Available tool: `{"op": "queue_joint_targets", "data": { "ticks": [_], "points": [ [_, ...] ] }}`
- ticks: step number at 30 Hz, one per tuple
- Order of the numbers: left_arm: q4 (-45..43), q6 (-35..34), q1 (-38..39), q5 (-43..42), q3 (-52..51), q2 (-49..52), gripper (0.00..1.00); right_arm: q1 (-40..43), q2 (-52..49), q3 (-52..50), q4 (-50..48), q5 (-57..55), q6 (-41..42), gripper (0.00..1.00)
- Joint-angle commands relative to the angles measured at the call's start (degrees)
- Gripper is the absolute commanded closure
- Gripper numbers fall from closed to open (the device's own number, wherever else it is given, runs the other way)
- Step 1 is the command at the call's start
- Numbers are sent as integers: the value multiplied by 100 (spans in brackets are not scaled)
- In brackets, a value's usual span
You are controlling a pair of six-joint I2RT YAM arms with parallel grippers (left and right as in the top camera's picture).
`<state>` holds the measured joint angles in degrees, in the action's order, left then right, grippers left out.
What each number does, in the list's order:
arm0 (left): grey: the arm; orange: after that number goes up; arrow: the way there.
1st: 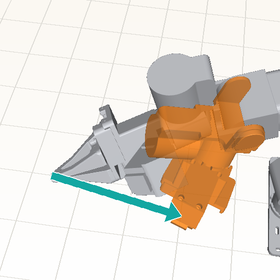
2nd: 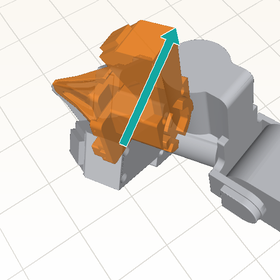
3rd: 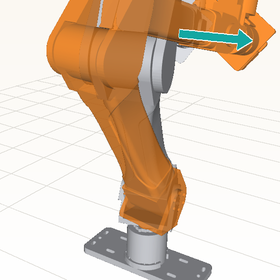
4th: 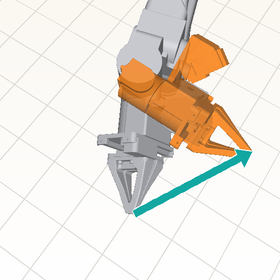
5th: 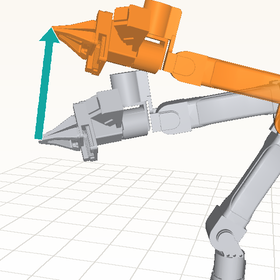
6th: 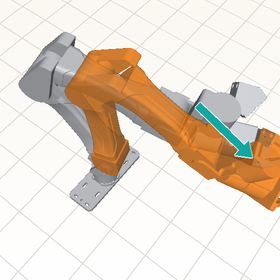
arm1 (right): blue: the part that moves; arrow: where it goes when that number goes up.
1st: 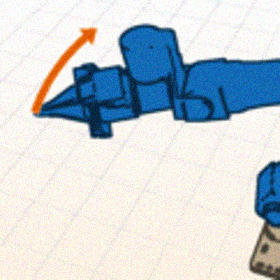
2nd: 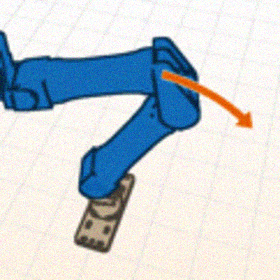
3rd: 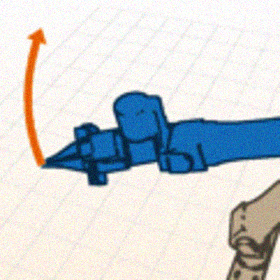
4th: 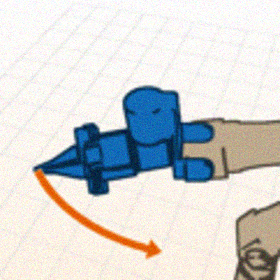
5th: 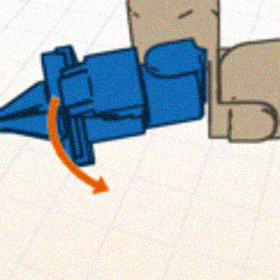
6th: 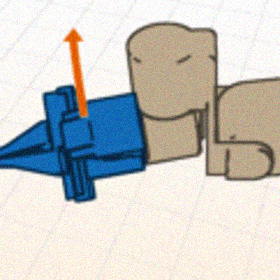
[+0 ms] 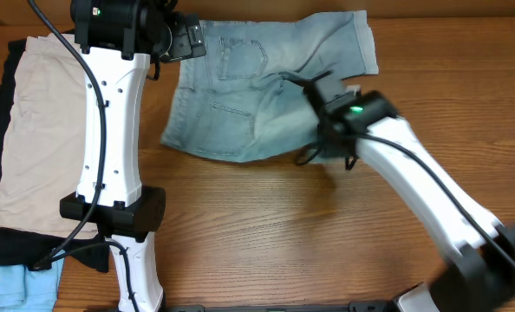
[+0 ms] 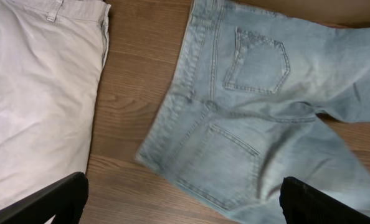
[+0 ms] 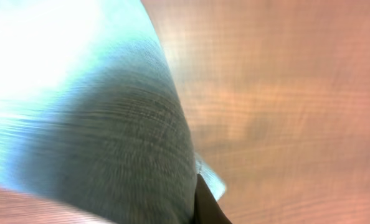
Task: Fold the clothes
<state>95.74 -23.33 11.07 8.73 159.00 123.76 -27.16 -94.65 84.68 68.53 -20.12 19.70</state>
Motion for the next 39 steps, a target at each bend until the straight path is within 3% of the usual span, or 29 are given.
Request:
{"op": "queue_joint_targets", "data": {
  "ticks": [1,8,10,14,21,24,31,34,39],
  "points": [
    [-28,170,-66,-46,15,63,0,-229,645,247,-295,-153,-1167,96],
    [-15,190,-66,-44,15,63,0,-892,402,-33,-160,601,-1224,96],
    [-17,199,-66,-44,15,63,0,-1075,275,-262,-96,1049,-1189,92],
    [-13,227,-66,-44,15,63,0,-1429,111,-798,-61,1897,-968,78],
    [-37,238,-66,-46,15,63,0,-1591,170,-966,-557,2992,-791,30],
    [-46,238,-66,-46,15,63,0,-1591,175,-962,-1075,3119,-791,21],
    [-37,238,-66,-46,15,63,0,-1335,192,-748,-1700,2959,229,17],
    [-28,238,-66,-46,15,63,0,-839,348,-577,-1239,2614,1198,16],
    [-33,236,-66,-46,15,63,0,15,446,-616,-612,2610,1331,10]
  ]
}}
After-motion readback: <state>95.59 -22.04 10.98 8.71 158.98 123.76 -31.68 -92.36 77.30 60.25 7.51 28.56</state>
